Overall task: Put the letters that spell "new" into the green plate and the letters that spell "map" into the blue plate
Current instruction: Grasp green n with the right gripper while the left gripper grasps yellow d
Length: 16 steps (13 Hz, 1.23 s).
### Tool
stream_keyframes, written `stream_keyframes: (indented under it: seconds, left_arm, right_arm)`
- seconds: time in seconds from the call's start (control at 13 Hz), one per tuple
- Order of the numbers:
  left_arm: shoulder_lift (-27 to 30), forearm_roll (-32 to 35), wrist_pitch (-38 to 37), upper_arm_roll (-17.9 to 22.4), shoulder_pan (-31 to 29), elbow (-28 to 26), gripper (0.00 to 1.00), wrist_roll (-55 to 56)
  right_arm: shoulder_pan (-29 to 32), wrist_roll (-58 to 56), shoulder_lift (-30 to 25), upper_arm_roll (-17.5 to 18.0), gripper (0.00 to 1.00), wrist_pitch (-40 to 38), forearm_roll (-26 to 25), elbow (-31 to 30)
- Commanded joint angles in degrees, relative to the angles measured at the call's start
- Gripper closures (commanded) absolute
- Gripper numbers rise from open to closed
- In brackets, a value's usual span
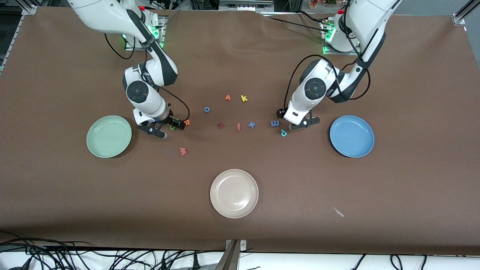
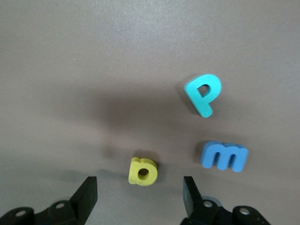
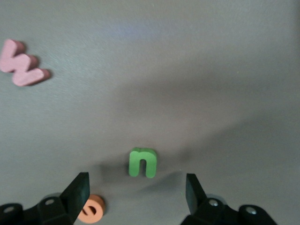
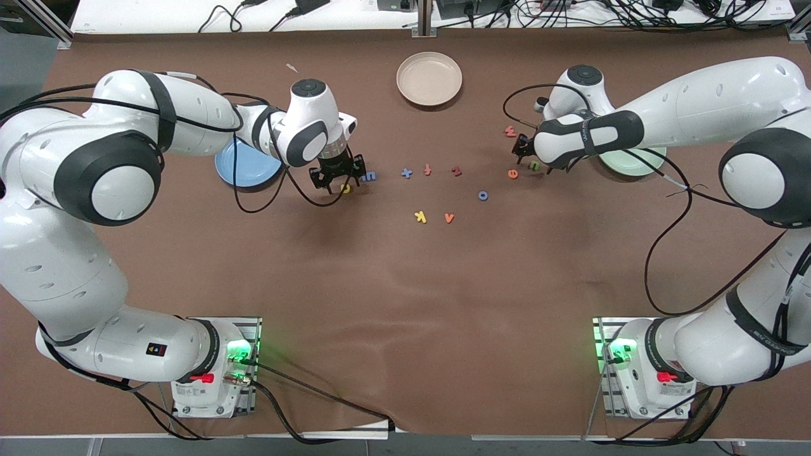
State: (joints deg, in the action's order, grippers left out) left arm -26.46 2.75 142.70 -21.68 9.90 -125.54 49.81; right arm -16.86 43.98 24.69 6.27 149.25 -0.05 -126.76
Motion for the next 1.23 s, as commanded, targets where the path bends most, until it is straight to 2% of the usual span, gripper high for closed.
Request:
stream_keyframes:
  seconds: [0.0, 0.31, 0.69, 1.0, 1.15]
  left_arm:
    - [-0.78, 3.31, 0.65, 0.59, 0.56, 0.29, 0.18, 2.92]
    - [-1.22, 3.32, 0.65, 0.50, 0.65, 0.38, 0.29, 2.92]
    - [-1.22, 3.32, 0.56, 0.50, 0.83, 0.56, 0.54, 3.01]
    - [-1.14, 3.32, 0.03, 0.41, 1.09, 0.56, 0.56, 3.71]
    - [-1.22, 3.32, 0.03, 0.50, 1.35, 0.64, 0.62, 3.71]
  right_arm:
    - [-0.19, -0.56, 0.62, 0.06, 0.23, 1.04, -0.13, -0.33]
    - [-0.11, -1.61, 0.62, 0.06, 0.45, 0.95, -0.13, -0.33]
    - [0.07, -2.49, 0.62, -0.20, 0.52, 0.95, -0.13, -0.24]
    - [0.42, -4.24, 0.71, -0.38, 0.55, 0.78, -0.04, -0.15]
    - [0.42, -4.25, 0.71, -0.38, 0.57, 0.78, -0.04, -0.15]
